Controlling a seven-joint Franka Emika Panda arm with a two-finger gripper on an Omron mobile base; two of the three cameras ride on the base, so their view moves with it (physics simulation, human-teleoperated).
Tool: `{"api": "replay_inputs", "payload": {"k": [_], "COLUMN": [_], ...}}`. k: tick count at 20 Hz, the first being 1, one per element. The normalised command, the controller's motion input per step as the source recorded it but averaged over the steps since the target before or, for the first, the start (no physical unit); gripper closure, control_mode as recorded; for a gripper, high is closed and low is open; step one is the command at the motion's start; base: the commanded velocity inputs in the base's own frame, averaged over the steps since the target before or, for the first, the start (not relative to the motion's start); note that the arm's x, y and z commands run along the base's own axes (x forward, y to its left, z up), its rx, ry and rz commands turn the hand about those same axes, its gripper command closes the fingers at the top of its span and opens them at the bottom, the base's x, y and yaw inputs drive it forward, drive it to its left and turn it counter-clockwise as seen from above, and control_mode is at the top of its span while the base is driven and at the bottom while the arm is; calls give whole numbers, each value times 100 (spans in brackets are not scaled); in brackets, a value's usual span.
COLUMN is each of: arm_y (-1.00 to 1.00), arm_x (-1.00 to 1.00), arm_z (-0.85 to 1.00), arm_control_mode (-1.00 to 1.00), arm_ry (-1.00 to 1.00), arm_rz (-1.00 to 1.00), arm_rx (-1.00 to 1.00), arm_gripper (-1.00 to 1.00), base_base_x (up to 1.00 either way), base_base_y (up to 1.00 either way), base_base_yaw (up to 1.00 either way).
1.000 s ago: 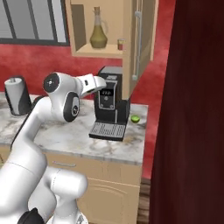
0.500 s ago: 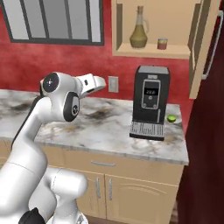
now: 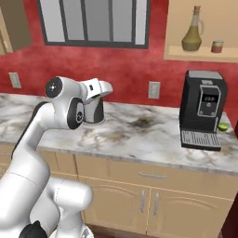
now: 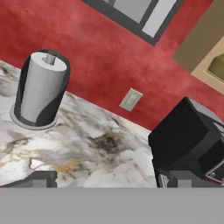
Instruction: Pick the canned food and jam from the counter and place them in the cabinets closest to them.
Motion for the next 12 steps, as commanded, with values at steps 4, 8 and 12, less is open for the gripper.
{"api": "replay_inputs", "payload": {"k": [4, 8, 12], "arm_y": [0, 0, 0], "arm_x": [0, 0, 0], "arm_z": [0, 0, 0], "arm_control_mode": [100, 100, 100], "arm_ry": [0, 0, 0], "arm_rz": [0, 0, 0], "arm_rx": [0, 0, 0], "arm_gripper": [-100, -100, -100], "base_base_x": [-29, -24, -21], "base_base_y": [78, 76, 74], "base_base_yaw": [0, 0, 0]}}
